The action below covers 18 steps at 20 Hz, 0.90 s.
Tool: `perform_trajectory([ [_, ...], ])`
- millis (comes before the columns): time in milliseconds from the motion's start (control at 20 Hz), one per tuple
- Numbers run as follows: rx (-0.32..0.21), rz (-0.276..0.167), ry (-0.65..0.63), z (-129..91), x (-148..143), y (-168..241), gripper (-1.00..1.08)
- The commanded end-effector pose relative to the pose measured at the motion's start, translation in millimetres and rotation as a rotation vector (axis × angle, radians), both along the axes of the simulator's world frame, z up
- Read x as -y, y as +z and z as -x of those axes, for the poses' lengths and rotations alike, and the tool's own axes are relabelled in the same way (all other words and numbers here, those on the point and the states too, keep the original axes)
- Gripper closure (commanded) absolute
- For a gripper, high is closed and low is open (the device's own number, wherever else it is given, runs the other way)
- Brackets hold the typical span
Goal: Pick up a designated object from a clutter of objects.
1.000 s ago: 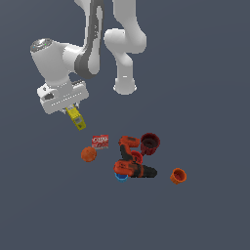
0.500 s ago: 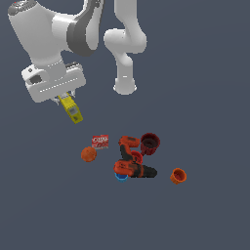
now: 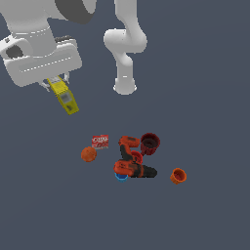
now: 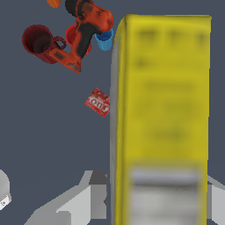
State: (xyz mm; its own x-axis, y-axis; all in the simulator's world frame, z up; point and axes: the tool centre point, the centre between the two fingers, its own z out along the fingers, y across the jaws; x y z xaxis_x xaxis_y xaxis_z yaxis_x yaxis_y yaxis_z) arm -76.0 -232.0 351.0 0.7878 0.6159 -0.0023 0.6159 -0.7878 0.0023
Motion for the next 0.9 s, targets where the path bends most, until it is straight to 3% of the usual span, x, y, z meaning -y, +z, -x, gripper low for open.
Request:
perform_trajectory([
  [0, 0.000, -0.002, 0.001, -7.1, -3.3, 18.5, 1.08],
  [400, 0.000, -0.003, 0.002, -22.9, -8.5, 54.5, 1.08],
  [850, 0.000, -0.003, 0.002, -27.7, -9.2, 63.4, 1.08],
])
